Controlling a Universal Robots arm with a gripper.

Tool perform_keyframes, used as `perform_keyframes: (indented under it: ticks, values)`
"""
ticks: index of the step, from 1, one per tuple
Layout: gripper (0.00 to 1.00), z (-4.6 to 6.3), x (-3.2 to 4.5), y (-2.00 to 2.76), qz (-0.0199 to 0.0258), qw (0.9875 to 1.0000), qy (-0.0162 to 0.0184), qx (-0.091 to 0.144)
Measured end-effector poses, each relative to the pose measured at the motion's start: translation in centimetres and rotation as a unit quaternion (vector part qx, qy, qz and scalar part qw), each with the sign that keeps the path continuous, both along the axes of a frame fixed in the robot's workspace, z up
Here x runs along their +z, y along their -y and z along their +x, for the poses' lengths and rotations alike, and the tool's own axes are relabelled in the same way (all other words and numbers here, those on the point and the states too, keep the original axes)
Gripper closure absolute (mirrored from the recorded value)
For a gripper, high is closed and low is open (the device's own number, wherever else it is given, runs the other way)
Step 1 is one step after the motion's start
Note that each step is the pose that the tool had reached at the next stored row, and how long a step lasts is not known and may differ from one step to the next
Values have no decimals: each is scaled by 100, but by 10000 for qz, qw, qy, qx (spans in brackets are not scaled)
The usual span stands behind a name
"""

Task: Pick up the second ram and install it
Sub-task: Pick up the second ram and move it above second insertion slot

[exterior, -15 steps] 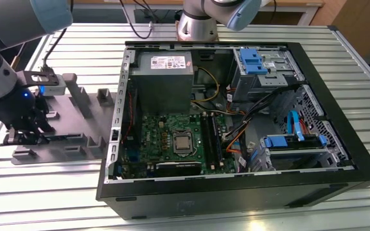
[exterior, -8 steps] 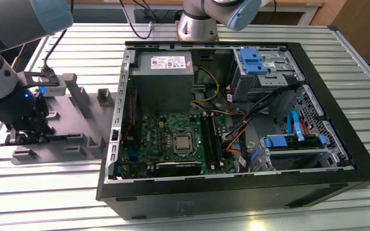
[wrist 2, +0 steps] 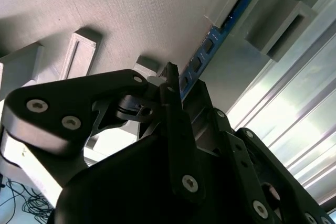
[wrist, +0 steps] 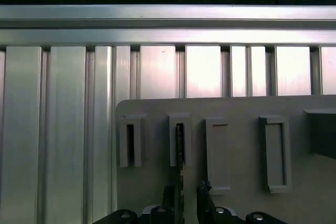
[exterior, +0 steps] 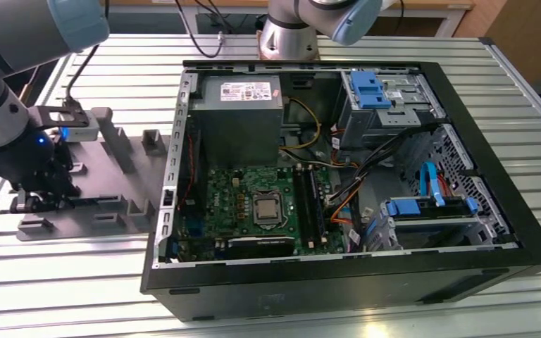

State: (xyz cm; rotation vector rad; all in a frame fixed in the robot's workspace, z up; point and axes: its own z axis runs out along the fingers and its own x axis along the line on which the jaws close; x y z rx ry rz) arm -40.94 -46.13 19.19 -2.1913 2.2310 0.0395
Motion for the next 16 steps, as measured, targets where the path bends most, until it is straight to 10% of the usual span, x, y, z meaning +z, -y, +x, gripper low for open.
perform_keyframes:
  ticks: [16]
  values:
    - [70,23,-41,-2,4,10000,-1,0]
